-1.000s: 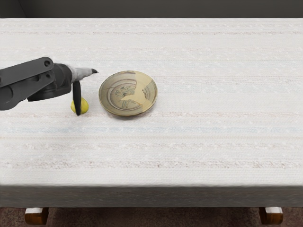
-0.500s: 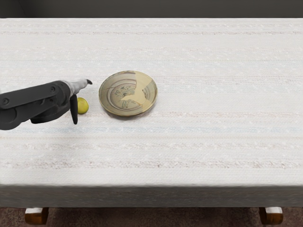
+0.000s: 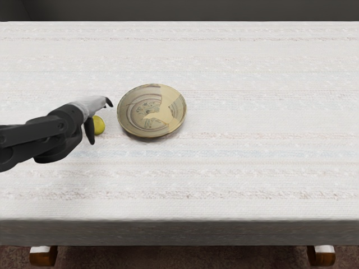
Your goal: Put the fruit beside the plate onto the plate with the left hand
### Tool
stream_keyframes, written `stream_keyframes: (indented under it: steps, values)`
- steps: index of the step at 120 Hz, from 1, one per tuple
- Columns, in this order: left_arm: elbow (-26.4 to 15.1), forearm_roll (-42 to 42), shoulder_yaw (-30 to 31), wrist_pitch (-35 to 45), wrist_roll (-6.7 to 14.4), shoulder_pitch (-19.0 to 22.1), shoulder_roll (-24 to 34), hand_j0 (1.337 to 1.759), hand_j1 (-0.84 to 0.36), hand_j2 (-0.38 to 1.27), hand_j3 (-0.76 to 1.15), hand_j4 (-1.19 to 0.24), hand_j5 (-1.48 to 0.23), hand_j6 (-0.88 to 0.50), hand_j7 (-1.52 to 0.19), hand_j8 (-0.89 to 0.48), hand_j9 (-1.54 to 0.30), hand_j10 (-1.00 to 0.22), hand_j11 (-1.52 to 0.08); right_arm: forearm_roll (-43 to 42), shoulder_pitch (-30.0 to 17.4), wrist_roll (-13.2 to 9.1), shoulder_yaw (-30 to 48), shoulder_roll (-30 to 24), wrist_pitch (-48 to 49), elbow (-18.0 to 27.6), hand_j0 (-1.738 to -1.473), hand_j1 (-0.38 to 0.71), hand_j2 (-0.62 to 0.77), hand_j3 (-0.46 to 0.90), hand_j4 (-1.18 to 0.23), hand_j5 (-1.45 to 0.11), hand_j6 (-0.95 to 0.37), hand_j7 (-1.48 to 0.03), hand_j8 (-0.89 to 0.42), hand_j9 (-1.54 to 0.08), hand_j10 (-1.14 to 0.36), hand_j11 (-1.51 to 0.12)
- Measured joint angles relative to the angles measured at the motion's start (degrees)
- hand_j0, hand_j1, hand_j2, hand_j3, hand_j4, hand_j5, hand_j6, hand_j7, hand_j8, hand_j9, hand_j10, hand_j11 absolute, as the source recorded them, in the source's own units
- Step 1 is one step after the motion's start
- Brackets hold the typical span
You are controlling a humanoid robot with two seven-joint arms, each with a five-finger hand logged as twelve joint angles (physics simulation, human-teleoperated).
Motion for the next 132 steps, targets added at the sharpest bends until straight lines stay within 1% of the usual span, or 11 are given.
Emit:
stream_keyframes:
  steps: [24, 59, 99, 132]
  values:
    - [-0.26, 1.94, 1.01, 0.28, 0.00, 0.00, 0.08, 1.658, 0.00, 0.06, 0.00, -0.29, -0.38, -0.29, -0.38, -0.29, -0.38, -0.29, -0.38, 0.00, 0.10, 0.00, 0.00, 0.00, 0.00, -0.02, -1.658, -0.33, 0.00, 0.00, -0.01, -0.02, -0.01, -0.02, -0.01, -0.02, -0.01, -0.02]
    - [-0.25, 5.77, 4.27, 0.11, 0.00, -0.67, 0.10, 1.658, -0.02, 0.07, 0.00, -0.31, -0.40, -0.31, -0.40, -0.31, -0.40, -0.31, -0.40, 0.00, 0.17, 0.00, 0.00, 0.00, 0.00, 0.01, -1.658, -0.33, 0.00, 0.00, -0.01, -0.02, -0.01, -0.02, -0.01, -0.02, -0.01, -0.02]
    - [-0.20, 6.53, 4.45, 0.13, 0.00, -0.82, -0.27, 1.658, -0.08, 0.08, 0.00, -0.37, -0.47, -0.37, -0.47, -0.37, -0.47, -0.37, -0.47, 0.00, 0.19, 0.00, 0.00, 0.00, 0.08, 0.01, -1.658, -0.33, 0.00, 0.00, -0.01, -0.02, -0.01, -0.02, -0.01, -0.02, -0.01, -0.02]
    - [-0.15, 6.48, 4.58, 0.10, 0.00, -0.44, -0.36, 1.658, -0.17, 0.09, 0.00, -0.44, -0.57, -0.44, -0.57, -0.44, -0.57, -0.44, -0.57, 0.00, 0.21, 0.00, 0.00, 0.00, 0.09, 0.01, -1.658, -0.33, 0.00, 0.00, -0.01, -0.02, -0.01, -0.02, -0.01, -0.02, -0.01, -0.02]
